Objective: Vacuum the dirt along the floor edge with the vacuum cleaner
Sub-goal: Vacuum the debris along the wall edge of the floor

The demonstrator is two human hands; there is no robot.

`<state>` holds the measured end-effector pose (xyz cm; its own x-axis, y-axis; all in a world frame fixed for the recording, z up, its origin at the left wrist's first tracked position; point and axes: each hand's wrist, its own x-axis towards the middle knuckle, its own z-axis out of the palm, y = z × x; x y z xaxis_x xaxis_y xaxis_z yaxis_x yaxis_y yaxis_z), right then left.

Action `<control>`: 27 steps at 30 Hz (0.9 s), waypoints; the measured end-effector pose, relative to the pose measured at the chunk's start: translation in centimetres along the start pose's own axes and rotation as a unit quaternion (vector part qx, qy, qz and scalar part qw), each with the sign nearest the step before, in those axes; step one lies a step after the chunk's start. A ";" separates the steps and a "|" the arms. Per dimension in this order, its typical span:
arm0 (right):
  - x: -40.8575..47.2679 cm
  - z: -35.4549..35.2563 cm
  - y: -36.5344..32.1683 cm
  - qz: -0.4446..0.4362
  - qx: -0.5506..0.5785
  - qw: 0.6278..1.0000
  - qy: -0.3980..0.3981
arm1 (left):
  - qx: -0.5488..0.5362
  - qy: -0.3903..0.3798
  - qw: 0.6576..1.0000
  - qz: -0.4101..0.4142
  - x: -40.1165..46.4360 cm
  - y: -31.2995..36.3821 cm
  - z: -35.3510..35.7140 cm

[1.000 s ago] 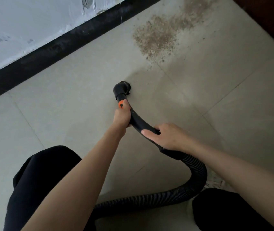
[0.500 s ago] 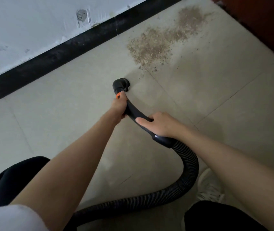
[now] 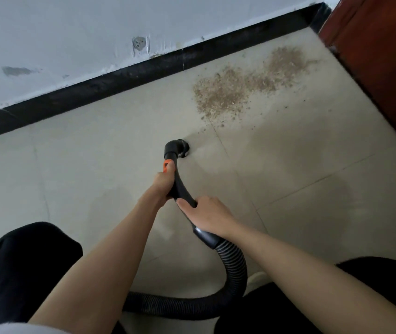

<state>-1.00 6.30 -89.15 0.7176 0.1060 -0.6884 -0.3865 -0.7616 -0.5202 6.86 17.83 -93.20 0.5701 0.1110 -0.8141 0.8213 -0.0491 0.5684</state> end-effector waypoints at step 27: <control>7.2 -10.0 2.3 -0.048 -0.148 0.988 0.002 | -0.058 0.044 0.997 -0.031 1.9 5.4 7.2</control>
<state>9.04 -1.03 -90.24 0.7451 0.1852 -0.6407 -0.1303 -0.9018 -0.4121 12.55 10.64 -92.53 0.5093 0.1978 -0.8376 0.8441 0.0749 0.5310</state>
